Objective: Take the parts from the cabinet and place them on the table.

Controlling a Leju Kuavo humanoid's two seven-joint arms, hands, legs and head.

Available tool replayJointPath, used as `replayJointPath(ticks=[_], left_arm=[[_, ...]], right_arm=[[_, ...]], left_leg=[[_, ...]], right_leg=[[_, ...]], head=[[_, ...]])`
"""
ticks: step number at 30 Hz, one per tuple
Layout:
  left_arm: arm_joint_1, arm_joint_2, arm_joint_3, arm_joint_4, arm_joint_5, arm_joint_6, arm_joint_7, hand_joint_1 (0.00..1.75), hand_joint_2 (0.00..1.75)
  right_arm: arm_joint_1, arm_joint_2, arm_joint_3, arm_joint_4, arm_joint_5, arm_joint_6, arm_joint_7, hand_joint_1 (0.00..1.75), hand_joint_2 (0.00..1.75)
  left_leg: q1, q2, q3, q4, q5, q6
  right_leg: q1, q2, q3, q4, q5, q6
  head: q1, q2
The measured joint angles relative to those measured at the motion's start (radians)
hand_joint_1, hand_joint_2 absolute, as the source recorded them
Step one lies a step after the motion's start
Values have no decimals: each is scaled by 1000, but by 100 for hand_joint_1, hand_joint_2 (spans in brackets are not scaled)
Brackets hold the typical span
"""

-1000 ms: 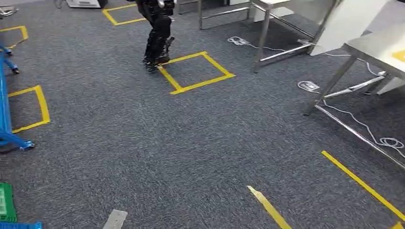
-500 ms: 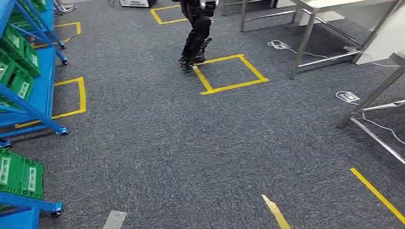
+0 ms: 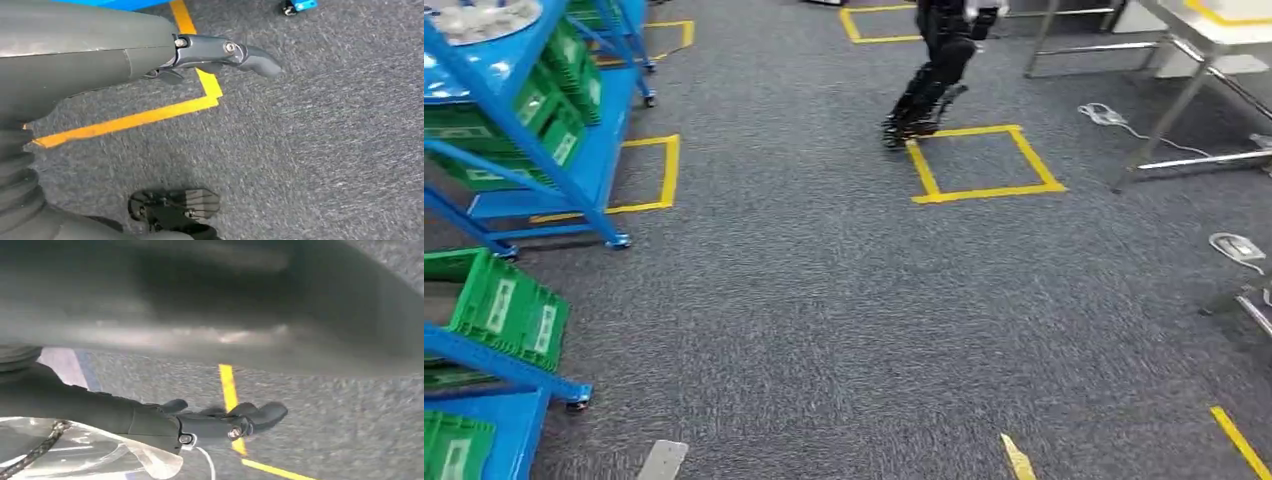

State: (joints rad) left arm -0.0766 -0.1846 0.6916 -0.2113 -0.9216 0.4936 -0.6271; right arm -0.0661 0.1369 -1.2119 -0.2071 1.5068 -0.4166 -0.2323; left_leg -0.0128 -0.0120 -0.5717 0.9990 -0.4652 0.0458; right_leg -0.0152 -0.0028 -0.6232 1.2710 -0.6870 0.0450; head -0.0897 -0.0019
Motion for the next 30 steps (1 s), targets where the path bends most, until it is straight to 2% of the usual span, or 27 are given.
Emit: replayJointPath(ticks=[1,2,3,4,5,6,7,10,11,12,13,14,15,16,17,18,19,20,21,22,25,26,27,28,29,30], left_arm=[[2,0,0,0,0,0,2,0,0],[4,1,0,0,0,0,2,0,0],[6,1,1,0,1,0,4,0,0],[6,0,1,0,1,0,4,0,0],[5,0,1,0,1,0,4,0,175],[5,1,1,0,1,0,4,0,175],[2,2,1,0,1,0,4,0,175],[10,2,2,0,2,0,3,0,175],[11,3,3,0,2,0,3,0,175],[12,3,3,0,2,0,2,0,175],[8,2,3,0,1,0,2,0,175],[4,2,3,0,1,0,1,0,175],[4,2,3,0,1,0,1,0,175],[5,1,3,0,1,0,1,0,175],[9,1,3,0,1,0,1,0,175],[11,1,3,0,1,0,1,0,175],[11,2,3,0,1,0,1,0,175],[11,2,3,0,1,0,1,0,175],[11,2,3,0,1,0,0,0,175],[7,3,3,0,1,0,0,0,175],[10,4,3,0,1,-2,-2,0,175],[11,5,3,0,1,-2,-2,0,175],[14,3,3,0,2,-2,-2,0,175],[9,3,3,0,2,-2,-3,0,175],[4,2,3,0,1,-2,-3,0,175],[2,-1,3,0,1,-5,-2,0,175]], right_arm=[[1,0,0,0,0,0,1,0,0],[1,0,0,0,0,0,2,0,0],[1,-1,0,0,-1,0,2,0,0],[1,-2,0,0,-1,0,2,0,0],[1,-2,0,0,-1,0,2,0,0],[0,-1,0,1,0,0,2,0,0],[1,0,0,3,-1,0,2,0,0],[-1,0,0,3,-2,0,4,0,0],[-1,1,0,3,0,0,3,0,0],[-1,1,0,3,2,0,3,0,0],[0,1,0,3,2,0,2,0,0],[3,0,0,3,3,0,2,0,0],[4,0,0,3,2,1,2,0,0],[3,-2,0,3,3,1,2,0,0],[2,-2,0,3,3,1,2,0,0],[1,-2,0,3,3,1,2,0,0],[1,-2,0,3,3,2,2,0,0],[0,-2,0,3,3,2,2,0,0],[0,-1,0,3,3,2,2,0,0],[1,1,0,3,3,2,2,0,0],[-5,1,1,3,7,3,2,0,0],[-8,1,2,3,9,3,2,0,0],[-8,-1,3,3,11,3,1,0,0],[-8,-2,4,3,13,3,0,0,0],[-6,-2,4,3,11,3,0,0,0],[-3,-2,5,3,11,3,0,0,0]], left_leg=[[0,-14,1,0,0,0],[1,-29,3,1,-1,-1],[3,-44,5,2,-2,-3],[6,-58,8,5,-5,-8],[9,-71,9,12,-10,-15],[7,-83,4,19,-16,-24],[7,-95,-5,35,-20,-30],[13,-124,-11,28,-10,-44],[15,-121,-14,34,-17,-47],[8,-64,-24,60,-34,-51],[9,-28,-54,120,-67,-56],[11,-9,-94,203,-105,-59],[13,0,-132,279,-135,-60],[14,3,-159,332,-148,-60],[14,4,-163,337,-136,-59],[14,5,-145,302,-106,-55],[12,10,-106,222,-57,-48],[6,28,-58,127,-12,-38],[-7,77,-24,59,-1,-26],[-19,105,-14,41,-16,-19],[-23,71,-19,34,-16,-15],[-19,56,-4,13,-10,-9],[-11,48,7,0,-3,-6],[-8,37,9,-2,-2,-2],[-6,23,8,-2,-1,0],[-6,9,8,-2,-2,2]], right_leg=[[0,1,-32,45,-1,3],[-1,1,-39,35,25,5],[-3,2,-24,-19,72,6],[-7,8,8,-100,124,10],[-14,29,44,-189,171,14],[-20,89,63,-224,158,20],[-21,97,70,-245,153,9],[-12,66,78,-237,155,-12],[-18,50,83,-244,159,-22],[-16,40,86,-245,157,-29],[-12,25,88,-245,155,-37],[-8,8,89,-245,152,-40],[-5,-8,90,-245,150,-44],[-3,-21,90,-245,148,-46],[-1,-33,93,-245,146,-47],[2,-44,96,-245,143,-47],[3,-57,101,-245,139,-47],[4,-68,108,-246,135,-44],[3,-78,112,-247,130,-41],[9,-88,111,-246,125,-33],[7,-123,123,-256,124,-24],[8,-132,135,-260,118,-15],[4,-82,128,-245,104,-12],[4,-37,104,-196,77,-12],[3,-14,67,-122,44,-10],[1,-4,22,-39,13,-8]], head=[[0,0],[0,0],[0,0],[0,0],[0,0],[3,0],[6,0],[5,0],[6,0],[-1,0],[-8,0],[-6,0],[-6,0],[-6,0],[-6,0],[-7,0],[-6,0],[-6,0],[-6,0],[-7,0],[-8,0],[-9,0],[-4,0],[-2,0],[0,0],[2,0]])
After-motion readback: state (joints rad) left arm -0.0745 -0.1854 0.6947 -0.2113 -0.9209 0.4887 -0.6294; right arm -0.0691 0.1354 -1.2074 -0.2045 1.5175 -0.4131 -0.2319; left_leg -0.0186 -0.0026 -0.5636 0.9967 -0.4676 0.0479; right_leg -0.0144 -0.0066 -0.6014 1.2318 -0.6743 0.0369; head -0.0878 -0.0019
